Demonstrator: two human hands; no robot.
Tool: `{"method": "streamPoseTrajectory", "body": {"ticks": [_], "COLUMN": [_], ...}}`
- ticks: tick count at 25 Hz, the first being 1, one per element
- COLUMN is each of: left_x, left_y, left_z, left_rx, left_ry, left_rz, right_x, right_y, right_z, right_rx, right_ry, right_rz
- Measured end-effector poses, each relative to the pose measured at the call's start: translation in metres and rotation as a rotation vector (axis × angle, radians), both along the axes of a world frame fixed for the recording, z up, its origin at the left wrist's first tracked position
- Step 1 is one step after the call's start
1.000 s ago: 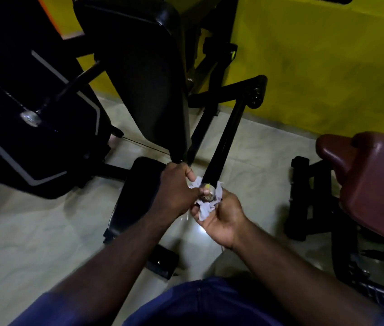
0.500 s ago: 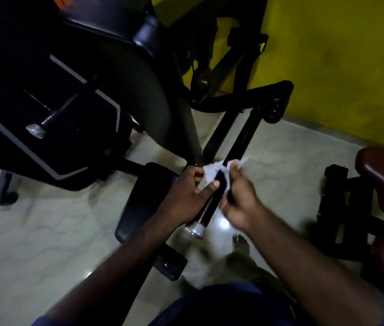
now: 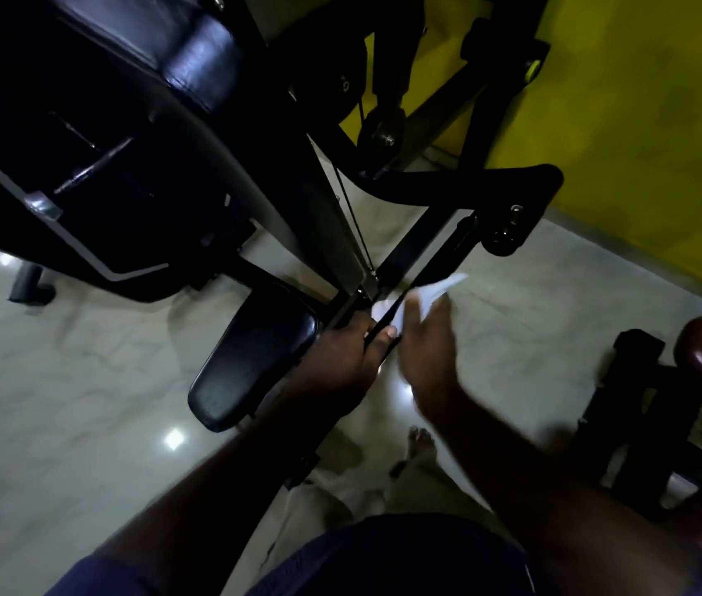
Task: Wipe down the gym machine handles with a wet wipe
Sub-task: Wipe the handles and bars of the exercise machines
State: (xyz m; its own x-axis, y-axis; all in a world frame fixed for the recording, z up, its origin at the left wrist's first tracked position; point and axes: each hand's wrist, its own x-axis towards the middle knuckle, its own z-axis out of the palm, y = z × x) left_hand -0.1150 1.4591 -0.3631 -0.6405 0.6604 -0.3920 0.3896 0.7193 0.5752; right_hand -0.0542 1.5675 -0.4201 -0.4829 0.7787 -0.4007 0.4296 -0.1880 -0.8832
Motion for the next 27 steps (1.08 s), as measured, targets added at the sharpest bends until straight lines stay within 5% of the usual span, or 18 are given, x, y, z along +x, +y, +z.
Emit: {"method": "streamPoseTrajectory", "body": {"ticks": [3,7,10,13,17,21,27], "left_x": [-0.001,-0.002,-0.006,-0.008,-0.007,-0.013,-0.021], "left_y": [0.005,0.008,0.008,0.004,-0.001,-0.023,-0.081], "left_z": [0.002,-0.006,-0.006,-0.002,0.005,0.013,0.011], "left_rx": [-0.025,-0.033,-0.060,-0.015,0.087,-0.032,-0.082], "left_ry": [0.003,0.005,-0.025,-0.150,-0.391,-0.527,-0.320], "left_rz": [0.000,0.013,0.021,0.035,0.175,0.121,-0.071], "right_x": [0.030,0.026,0.006,-0.002,0.014,-0.027,-0.016], "right_y": [-0.030,0.058,0.124,0.096,0.072,0.140,0.082], "right_z": [0.011,-0.011,-0.004,0.008,-0.001,0.014,0.034], "right_rx": [0.466,1.040,1.375,1.272,1.315,1.479,1.165], "right_ry": [0.112,0.152,0.074,-0.100,0.072,-0.184,-0.012], "right_rz": [0.192,0.729,0.803,0.656,1.039,1.008,0.806]}}
